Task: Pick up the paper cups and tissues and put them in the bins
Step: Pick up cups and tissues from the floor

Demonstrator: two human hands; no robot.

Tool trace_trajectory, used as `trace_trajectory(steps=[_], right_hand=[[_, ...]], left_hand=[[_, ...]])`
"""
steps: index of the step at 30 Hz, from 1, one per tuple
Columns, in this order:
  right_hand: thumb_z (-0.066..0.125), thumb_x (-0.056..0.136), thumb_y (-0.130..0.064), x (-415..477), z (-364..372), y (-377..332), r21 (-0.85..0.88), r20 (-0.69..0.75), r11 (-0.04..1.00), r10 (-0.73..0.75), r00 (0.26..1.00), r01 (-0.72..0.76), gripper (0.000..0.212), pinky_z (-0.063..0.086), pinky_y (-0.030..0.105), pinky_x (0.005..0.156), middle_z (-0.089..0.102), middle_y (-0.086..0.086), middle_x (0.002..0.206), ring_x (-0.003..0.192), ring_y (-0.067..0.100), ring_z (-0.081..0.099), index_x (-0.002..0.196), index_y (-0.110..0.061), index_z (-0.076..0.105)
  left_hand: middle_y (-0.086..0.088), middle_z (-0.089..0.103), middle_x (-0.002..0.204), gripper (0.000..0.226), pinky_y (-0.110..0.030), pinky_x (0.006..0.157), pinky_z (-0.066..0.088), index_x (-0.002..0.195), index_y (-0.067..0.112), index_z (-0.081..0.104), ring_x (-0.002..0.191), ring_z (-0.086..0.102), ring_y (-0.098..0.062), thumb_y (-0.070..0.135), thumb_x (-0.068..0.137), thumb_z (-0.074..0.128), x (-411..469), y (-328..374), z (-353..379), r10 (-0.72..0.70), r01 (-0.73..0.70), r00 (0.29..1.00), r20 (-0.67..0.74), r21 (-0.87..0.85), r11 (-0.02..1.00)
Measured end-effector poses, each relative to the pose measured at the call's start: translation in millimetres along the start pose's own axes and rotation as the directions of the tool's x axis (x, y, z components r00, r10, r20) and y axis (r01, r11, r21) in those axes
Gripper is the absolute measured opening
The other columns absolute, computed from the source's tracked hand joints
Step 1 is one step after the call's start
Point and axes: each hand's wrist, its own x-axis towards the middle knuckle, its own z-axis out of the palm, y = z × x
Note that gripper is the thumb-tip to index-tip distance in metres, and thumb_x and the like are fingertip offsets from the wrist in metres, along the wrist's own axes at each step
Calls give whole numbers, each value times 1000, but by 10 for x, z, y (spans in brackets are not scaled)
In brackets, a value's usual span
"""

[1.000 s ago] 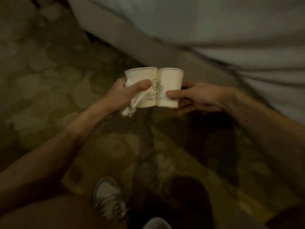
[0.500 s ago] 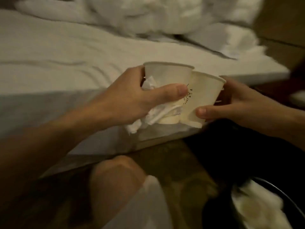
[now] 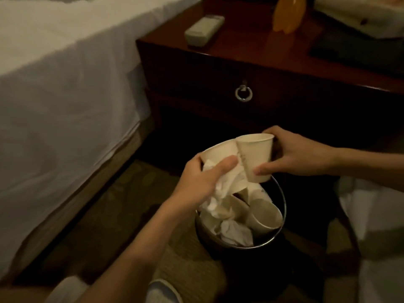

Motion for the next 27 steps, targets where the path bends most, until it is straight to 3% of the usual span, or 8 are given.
trace_trajectory(steps=[8, 12, 15, 18, 21, 23, 25, 27], right_hand=[[58, 86, -63, 83, 525, 525, -434, 147, 891, 214, 966, -131, 107, 53, 29, 78, 55, 6, 130, 93, 16, 60, 154, -18, -11], [45, 95, -58, 77, 566, 491, -485, 110, 863, 220, 969, -141, 83, 51, 33, 84, 57, 8, 127, 102, 21, 61, 154, -11, 10], [42, 96, -60, 67, 524, 424, -627, 111, 771, 230, 967, -111, 49, 50, 35, 88, 54, 5, 117, 101, 21, 58, 115, -16, 53], [41, 95, -63, 83, 418, 302, -711, 91, 693, 258, 962, -119, 45, 50, 32, 73, 53, -4, 84, 79, 15, 57, 73, -23, 40], [46, 96, -57, 89, 333, 162, -749, 30, 658, 158, 987, -82, 41, 44, 30, 61, 47, -5, 70, 63, 12, 50, 73, -23, 43], [50, 96, -48, 76, 309, 78, -673, -10, 740, -31, 999, 16, 33, 48, 30, 57, 52, -5, 68, 57, 10, 51, 81, -19, 57], [53, 94, -46, 47, 293, -15, -463, -5, 874, -170, 985, 149, 26, 45, 21, 50, 58, -6, 67, 55, 7, 58, 89, -22, 62], [58, 86, -55, 16, 311, -129, -82, 75, 977, -190, 979, 196, 28, 45, 13, 48, 67, -4, 73, 63, -1, 65, 98, -29, 60]], left_hand=[[11, 55, 117, 81, -25, 72, 52, 138, 33, 39, 100, 58, -9, 74, 73, 65, 124, -376, 118, -121, 116, 993, -10, 378, 919], [0, 57, 122, 75, -37, 81, 52, 135, 24, 48, 104, 58, -20, 77, 82, 46, 86, -325, 291, -97, 35, 993, 60, 646, 762], [-12, 42, 138, 88, -44, 88, 45, 138, 15, 47, 116, 52, -34, 81, 82, 32, 86, -298, 342, -141, -6, 987, 78, 890, 455], [-16, 35, 145, 96, -44, 91, 43, 148, 12, 33, 122, 49, -36, 83, 82, 26, 15, -321, 348, -230, -76, 962, 146, 954, 289], [-18, 30, 152, 104, -46, 95, 43, 156, 14, 10, 129, 46, -38, 83, 80, 25, -36, -300, 383, -232, -78, 958, 168, 932, 353], [-16, 36, 150, 106, -47, 94, 44, 156, 19, 10, 126, 49, -37, 85, 73, 21, -10, -199, 343, -126, -59, 985, 121, 910, 410], [-12, 53, 134, 96, -43, 87, 49, 149, 21, 30, 112, 59, -29, 82, 75, 21, 34, -83, 245, 5, -23, 1000, 24, 840, 542], [-1, 65, 103, 64, -31, 69, 51, 123, 24, 55, 86, 64, -14, 73, 89, 30, 92, 25, 160, 120, -34, 988, -100, 609, 792]])
